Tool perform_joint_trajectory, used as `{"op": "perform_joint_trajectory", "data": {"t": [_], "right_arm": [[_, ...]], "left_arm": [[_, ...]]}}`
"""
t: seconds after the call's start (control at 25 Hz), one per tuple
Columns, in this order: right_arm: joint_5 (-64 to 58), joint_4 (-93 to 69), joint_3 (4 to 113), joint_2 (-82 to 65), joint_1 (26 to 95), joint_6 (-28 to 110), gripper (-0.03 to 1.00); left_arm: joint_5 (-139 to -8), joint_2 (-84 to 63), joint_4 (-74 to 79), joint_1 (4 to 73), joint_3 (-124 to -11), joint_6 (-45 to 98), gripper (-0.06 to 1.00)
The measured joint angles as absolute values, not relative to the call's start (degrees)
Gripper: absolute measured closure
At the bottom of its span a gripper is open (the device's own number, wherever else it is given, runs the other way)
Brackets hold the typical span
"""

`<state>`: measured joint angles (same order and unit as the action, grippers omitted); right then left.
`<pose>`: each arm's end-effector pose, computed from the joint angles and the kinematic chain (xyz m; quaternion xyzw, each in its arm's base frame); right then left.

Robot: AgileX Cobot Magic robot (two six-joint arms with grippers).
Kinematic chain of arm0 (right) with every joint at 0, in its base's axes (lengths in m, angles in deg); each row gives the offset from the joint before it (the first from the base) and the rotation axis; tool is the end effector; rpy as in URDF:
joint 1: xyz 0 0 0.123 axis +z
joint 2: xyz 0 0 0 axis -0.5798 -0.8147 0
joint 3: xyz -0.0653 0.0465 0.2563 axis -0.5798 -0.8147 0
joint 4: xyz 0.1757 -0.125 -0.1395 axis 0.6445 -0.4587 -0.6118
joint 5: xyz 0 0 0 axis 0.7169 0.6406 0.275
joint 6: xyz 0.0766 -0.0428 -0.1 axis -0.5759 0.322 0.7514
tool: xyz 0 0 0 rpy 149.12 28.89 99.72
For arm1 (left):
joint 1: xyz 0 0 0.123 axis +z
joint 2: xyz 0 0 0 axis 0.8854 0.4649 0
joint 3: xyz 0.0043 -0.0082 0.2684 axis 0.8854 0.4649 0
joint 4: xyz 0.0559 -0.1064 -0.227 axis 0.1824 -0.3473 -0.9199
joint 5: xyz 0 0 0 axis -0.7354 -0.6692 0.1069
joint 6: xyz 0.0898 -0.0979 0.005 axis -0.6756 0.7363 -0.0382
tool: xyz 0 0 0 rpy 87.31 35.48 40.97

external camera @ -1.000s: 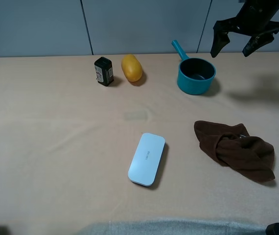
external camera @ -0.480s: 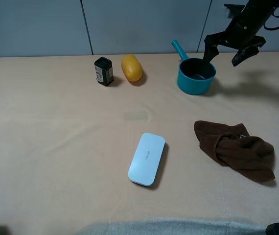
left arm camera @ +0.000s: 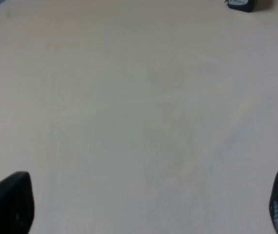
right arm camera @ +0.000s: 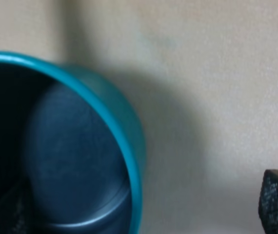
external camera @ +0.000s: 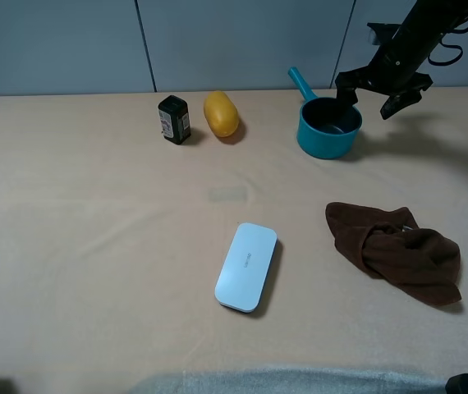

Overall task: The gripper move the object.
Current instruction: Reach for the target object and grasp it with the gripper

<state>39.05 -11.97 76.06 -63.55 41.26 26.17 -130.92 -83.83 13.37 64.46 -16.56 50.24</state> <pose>0.4628 0.0624 0.0913 -0.0795 0.9876 0.0596 0.1214 0.0537 -0.0029 0.2588 0.0622 0.8526 0.0355 0.5176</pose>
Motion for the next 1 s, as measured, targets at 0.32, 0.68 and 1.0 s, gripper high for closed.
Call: {"op": "perform_joint_trajectory", "data": {"t": [0.32, 0.68, 1.0], "right_arm": [[37.8, -12.0, 76.3, -65.6, 41.3, 26.2, 0.28], [37.9, -11.6, 77.0, -67.6, 41.3, 26.3, 0.28], [38.2, -11.4, 77.2, -68.0, 41.3, 26.4, 0.28]], "left_arm": [[-130.9, -83.8, 13.4, 64.5, -16.6, 50.2, -0.02], [-130.9, -83.8, 13.4, 64.5, -16.6, 50.2, -0.02], [-130.9, -83.8, 13.4, 64.5, -16.6, 50.2, -0.02]]}}
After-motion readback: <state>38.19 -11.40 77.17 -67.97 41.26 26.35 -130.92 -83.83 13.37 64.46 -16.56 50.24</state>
